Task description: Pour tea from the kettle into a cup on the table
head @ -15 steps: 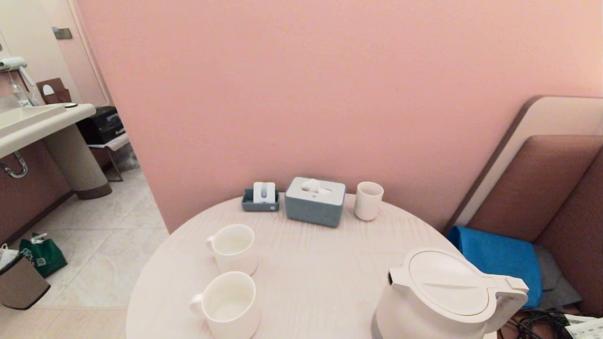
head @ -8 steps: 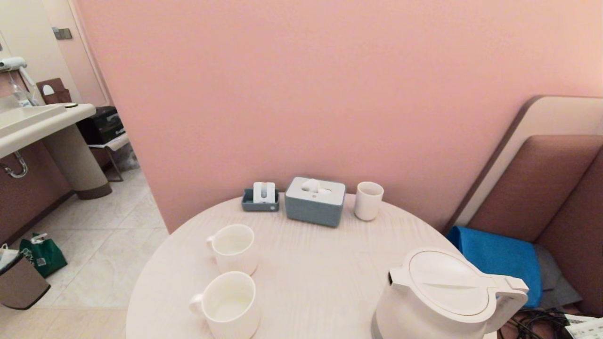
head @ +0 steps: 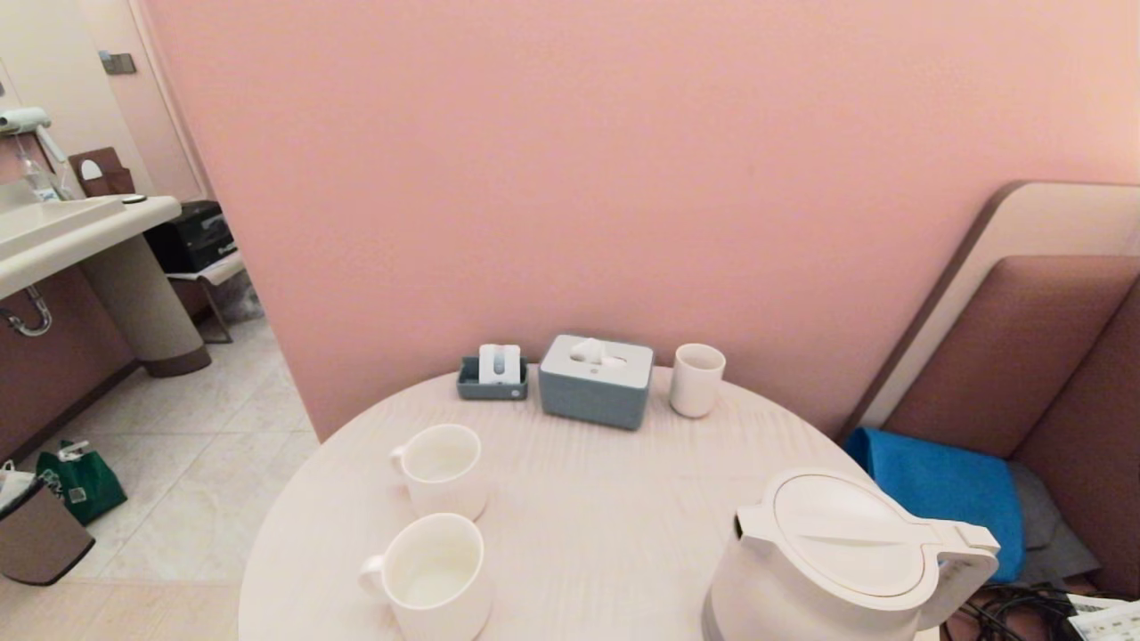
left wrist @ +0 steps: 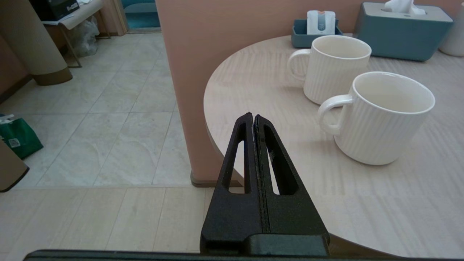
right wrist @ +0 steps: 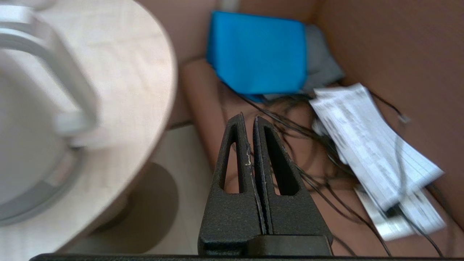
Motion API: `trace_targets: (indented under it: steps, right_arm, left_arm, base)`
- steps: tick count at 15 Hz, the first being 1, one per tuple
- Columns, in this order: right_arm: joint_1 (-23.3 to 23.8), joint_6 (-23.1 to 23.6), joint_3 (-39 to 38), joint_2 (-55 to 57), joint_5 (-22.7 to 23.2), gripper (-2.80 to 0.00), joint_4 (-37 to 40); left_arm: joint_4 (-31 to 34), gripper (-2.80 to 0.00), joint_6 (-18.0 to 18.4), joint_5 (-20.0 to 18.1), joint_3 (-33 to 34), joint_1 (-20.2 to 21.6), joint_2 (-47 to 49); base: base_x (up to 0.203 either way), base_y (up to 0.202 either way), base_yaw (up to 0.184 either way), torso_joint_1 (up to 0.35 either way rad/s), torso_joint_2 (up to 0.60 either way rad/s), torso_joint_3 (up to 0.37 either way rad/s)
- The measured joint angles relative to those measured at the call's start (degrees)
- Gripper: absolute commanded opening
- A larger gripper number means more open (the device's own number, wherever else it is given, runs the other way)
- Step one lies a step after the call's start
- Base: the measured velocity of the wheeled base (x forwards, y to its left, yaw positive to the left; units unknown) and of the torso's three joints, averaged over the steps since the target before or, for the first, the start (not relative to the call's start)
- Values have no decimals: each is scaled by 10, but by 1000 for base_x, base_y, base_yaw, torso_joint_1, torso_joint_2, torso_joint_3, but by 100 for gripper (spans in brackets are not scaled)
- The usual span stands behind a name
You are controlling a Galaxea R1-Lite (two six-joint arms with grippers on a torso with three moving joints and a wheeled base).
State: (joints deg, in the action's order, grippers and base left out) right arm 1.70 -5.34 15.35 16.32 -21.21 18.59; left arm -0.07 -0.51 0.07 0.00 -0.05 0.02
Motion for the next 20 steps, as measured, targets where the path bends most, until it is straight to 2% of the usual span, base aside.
trace_targets:
  steps: [2, 3, 5, 6, 9, 13, 16, 18, 20]
  right_arm:
    - [8, -6, -3, -11, 16, -280, 2]
    - [8, -11, -4, -17, 40, -280, 2]
    - [1, -17, -1, -34, 123, -280, 0]
    - [-4, -17, -1, -41, 149, -280, 0]
    - [-20, -8, -8, -62, 161, -280, -1]
    - [-21, 62, -56, -131, 179, -280, -5]
    - [-21, 118, -107, -155, 202, -280, -107]
    - [-21, 115, -134, -160, 211, -280, -166]
    - [-21, 92, -148, -162, 211, -280, -178]
  left_arm:
    - [0, -280, 0, 0, 0, 0, 0]
    - [0, -280, 0, 0, 0, 0, 0]
    - [0, -280, 0, 0, 0, 0, 0]
    - [0, -280, 0, 0, 0, 0, 0]
    - [0, -280, 0, 0, 0, 0, 0]
    - [0, -280, 0, 0, 0, 0, 0]
    - [0, -280, 0, 0, 0, 0, 0]
    - [0, -280, 0, 0, 0, 0, 0]
    - [0, -280, 0, 0, 0, 0, 0]
  base:
    - [0, 0, 0, 0, 0, 0]
    - [0, 0, 0, 0, 0, 0]
    - [0, 0, 0, 0, 0, 0]
    - [0, 0, 0, 0, 0, 0]
    - [0, 0, 0, 0, 0, 0]
    - [0, 0, 0, 0, 0, 0]
    - [0, 0, 0, 0, 0, 0]
    - [0, 0, 0, 0, 0, 0]
    - [0, 0, 0, 0, 0, 0]
